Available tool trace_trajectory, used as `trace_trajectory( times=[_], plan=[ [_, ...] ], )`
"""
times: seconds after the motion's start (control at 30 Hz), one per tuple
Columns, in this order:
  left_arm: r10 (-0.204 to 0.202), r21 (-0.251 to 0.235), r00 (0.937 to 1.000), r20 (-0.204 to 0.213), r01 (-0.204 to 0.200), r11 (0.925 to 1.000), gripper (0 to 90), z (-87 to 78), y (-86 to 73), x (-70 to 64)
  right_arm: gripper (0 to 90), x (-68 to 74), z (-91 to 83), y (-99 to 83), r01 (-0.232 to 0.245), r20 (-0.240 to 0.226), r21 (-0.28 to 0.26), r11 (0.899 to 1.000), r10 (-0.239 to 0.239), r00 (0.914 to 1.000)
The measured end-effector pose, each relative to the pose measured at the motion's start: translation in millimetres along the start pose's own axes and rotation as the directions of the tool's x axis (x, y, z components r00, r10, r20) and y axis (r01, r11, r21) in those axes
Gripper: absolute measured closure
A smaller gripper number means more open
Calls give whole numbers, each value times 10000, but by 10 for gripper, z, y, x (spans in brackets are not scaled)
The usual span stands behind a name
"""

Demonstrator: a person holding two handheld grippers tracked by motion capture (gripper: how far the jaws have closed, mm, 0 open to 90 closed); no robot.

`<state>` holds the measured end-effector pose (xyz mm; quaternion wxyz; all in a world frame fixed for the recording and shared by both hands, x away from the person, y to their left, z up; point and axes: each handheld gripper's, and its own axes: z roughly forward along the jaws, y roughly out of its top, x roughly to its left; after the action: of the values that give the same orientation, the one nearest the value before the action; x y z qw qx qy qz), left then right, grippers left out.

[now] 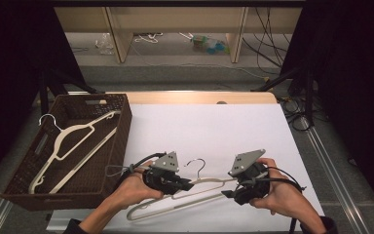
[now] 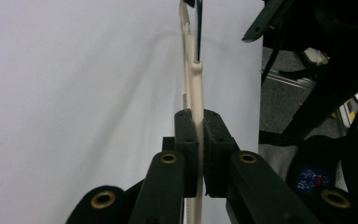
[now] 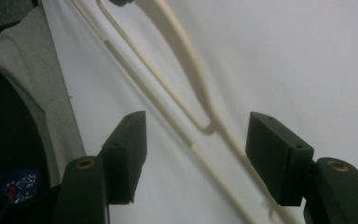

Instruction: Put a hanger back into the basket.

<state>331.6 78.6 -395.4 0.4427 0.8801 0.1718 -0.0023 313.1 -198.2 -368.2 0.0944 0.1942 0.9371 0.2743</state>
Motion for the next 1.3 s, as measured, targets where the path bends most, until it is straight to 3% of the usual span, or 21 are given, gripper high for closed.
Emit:
trace_trajectory(
  times=[0.1,0.17,0.33,0.37,0.4,0.47,0.5,0.53,0.57,0.7,0.8,0.83,0.9,0.93,1.0,1.07,1.1,1.13,1.17,1.23,1.3],
  plan=[
    [-192,-278,9995,-258,185,9994,862,-118,26,20,392,25,-61,-45,-221,334,-326,9992,232,9992],
    [-648,-687,9949,-770,596,9959,862,-296,64,40,389,47,-103,-71,-290,298,-452,9986,303,9991],
    [-1331,-1474,9826,-1299,1136,9825,862,-548,91,87,355,81,-111,-114,-457,568,-874,9951,508,9971],
    [-1752,-1964,9740,-1435,1455,9697,862,-686,99,102,353,90,-127,-125,-546,552,-862,9948,595,9967],
    [-1752,-1964,9740,-1435,1455,9697,862,-686,99,102,345,90,-117,-133,-593,595,-978,9934,653,9961],
    [-2062,-2428,9665,-1528,1655,9558,862,-835,108,121,329,90,-126,-141,-694,511,-923,9933,743,9959],
    [-2482,-2950,9561,-1559,1948,9354,862,-985,112,144,329,90,-95,-164,-771,533,-951,9925,824,9952],
    [-2482,-2950,9561,-1559,1948,9354,862,-985,112,144,329,95,-66,-180,-712,559,-973,9927,769,9955],
    [-2772,-3436,9465,-1650,2082,9157,862,-1119,112,162,329,92,-42,-193,-666,527,-985,9929,720,9960],
    [-3061,-3909,9379,-1631,2235,8929,862,-1287,110,178,329,124,21,-230,-899,366,-807,9927,931,9950],
    [-3300,-4526,9301,-1615,2274,8623,861,-1557,88,191,329,127,22,-249,-851,268,-740,9936,873,9958],
    [-3300,-4526,9301,-1615,2274,8623,862,-1557,88,191,329,127,22,-249,-851,268,-740,9936,873,9958],
    [-3576,-4947,9170,-1768,2312,8377,862,-1782,28,229,329,131,44,-271,-857,249,-888,9924,883,9958],
    [-3816,-5086,9056,-1851,2440,8257,862,-1855,1,238,329,130,50,-281,-810,248,-905,9926,836,9962],
    [-3793,-5180,9057,-1893,2361,8222,862,-1928,-30,268,328,141,71,-294,-886,281,-997,9911,918,9954],
    [-4063,-5367,8900,-2070,2439,8077,862,-2077,-100,319,313,145,98,-311,-983,295,-1090,9892,1020,9943],
    [-4297,-5559,8761,-2187,2500,7927,862,-2193,-161,370,302,150,136,-333,-1050,287,-1050,9889,1086,9937],
    [-4297,-5559,8761,-2187,2500,7927,862,-2193,-161,370,302,150,136,-333,-1050,287,-1050,9889,1086,9937],
    [-4521,-5698,8598,-2375,2536,7817,862,-2323,-229,430,291,145,168,-346,-1035,302,-1087,9887,1074,9938],
    [-4788,-5846,8410,-2520,2620,7679,862,-2468,-296,497,285,147,175,-350,-1049,244,-989,9896,1078,9939],
    [-4626,-5914,8401,-2832,2268,7738,862,-2599,-347,587,285,160,184,-353,-1146,171,-1002,9883,1169,9930]
  ],
)
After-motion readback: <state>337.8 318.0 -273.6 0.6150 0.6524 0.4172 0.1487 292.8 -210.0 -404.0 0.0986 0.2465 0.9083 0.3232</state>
